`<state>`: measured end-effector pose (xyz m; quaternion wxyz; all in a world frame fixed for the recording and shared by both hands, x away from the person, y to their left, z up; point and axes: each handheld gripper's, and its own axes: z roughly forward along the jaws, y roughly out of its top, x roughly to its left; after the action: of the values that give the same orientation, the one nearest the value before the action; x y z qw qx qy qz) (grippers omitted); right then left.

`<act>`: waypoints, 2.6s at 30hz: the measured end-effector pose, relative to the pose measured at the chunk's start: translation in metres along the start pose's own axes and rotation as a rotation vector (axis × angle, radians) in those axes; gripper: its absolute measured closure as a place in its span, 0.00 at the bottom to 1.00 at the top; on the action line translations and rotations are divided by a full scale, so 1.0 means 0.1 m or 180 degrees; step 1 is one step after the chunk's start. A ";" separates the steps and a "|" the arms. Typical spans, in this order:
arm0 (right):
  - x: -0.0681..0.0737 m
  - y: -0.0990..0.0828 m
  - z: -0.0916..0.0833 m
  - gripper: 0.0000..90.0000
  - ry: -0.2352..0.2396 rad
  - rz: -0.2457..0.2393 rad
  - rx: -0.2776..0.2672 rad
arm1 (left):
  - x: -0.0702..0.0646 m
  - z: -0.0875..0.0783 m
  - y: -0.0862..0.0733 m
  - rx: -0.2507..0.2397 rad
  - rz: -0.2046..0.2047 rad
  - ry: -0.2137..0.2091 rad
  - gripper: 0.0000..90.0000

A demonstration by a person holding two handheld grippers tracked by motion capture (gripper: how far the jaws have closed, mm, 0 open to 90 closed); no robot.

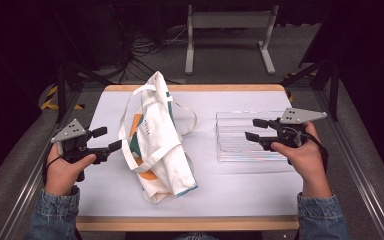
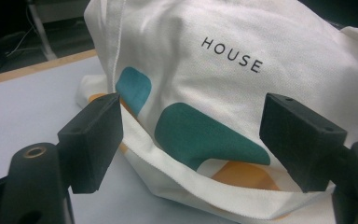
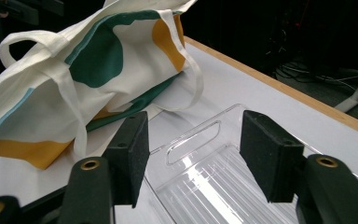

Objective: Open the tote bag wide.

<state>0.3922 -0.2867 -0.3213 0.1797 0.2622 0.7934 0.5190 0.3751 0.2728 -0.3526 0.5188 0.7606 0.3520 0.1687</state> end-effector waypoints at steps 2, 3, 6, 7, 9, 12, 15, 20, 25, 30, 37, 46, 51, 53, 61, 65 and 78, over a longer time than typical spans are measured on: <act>0.00 0.00 -0.01 0.46 -0.0025 -0.0006 -0.0012 | -0.01 -0.01 0.01 -0.0006 0.0005 -0.0011 0.24; 0.00 0.00 -0.01 0.45 -0.0033 0.0008 -0.0014 | -0.03 -0.02 0.03 -0.0012 -0.0014 -0.0028 0.24; 0.01 0.01 -0.01 0.45 -0.0041 0.0014 -0.0022 | -0.07 -0.03 0.06 -0.0041 0.0012 -0.0055 0.24; 0.02 0.01 -0.01 0.44 -0.0038 0.0016 -0.0022 | -0.10 -0.03 0.08 -0.0054 0.0026 -0.0082 0.24; 0.02 0.01 0.00 0.44 -0.0043 0.0021 -0.0021 | -0.16 -0.03 0.11 -0.0043 0.0084 -0.0127 0.24; 0.03 0.00 0.00 0.43 -0.0051 0.0028 -0.0013 | -0.24 -0.02 0.15 -0.0058 0.0148 -0.0204 0.23; 0.04 0.00 0.02 0.43 -0.0051 0.0024 0.0000 | -0.33 -0.01 0.19 -0.0062 0.0184 -0.0256 0.23; 0.06 -0.01 0.06 0.42 -0.0044 0.0021 0.0050 | -0.46 0.01 0.24 -0.0060 0.0280 -0.0386 0.22; 0.07 -0.02 0.10 0.41 -0.0026 0.0019 0.0081 | -0.56 0.06 0.27 -0.0040 0.0304 -0.0523 0.22; 0.08 -0.02 0.12 0.41 -0.0016 0.0020 0.0095 | -0.64 0.14 0.27 0.0035 0.0367 -0.0618 0.21; 0.09 -0.03 0.15 0.41 -0.0003 0.0025 0.0118 | -0.72 0.22 0.26 0.0089 0.0409 -0.0709 0.21; 0.10 -0.04 0.19 0.40 0.0008 0.0026 0.0156 | -0.82 0.34 0.24 0.0185 0.0463 -0.0818 0.21; 0.11 -0.04 0.20 0.40 0.0018 0.0034 0.0166 | -0.85 0.38 0.23 0.0231 0.0479 -0.0850 0.21; 0.11 -0.05 0.21 0.40 0.0019 0.0038 0.0173 | -0.85 0.40 0.22 0.0252 0.0495 -0.0864 0.22; 0.13 -0.05 0.22 0.43 0.0042 0.0066 0.0200 | -0.88 0.44 0.20 0.0329 0.0601 -0.0906 0.37; 0.13 -0.06 0.23 0.43 0.0054 0.0067 0.0209 | -0.87 0.42 0.21 0.0314 0.0637 -0.0950 0.58; 0.24 -0.02 0.31 0.48 0.0189 0.0005 0.0199 | -0.86 0.24 0.29 -0.0075 0.0593 -0.1159 0.98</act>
<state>0.3897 -0.2498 -0.3354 0.1474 0.2528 0.8141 0.5016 0.3406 0.1898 -0.3267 0.5650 0.8016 0.1784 0.0798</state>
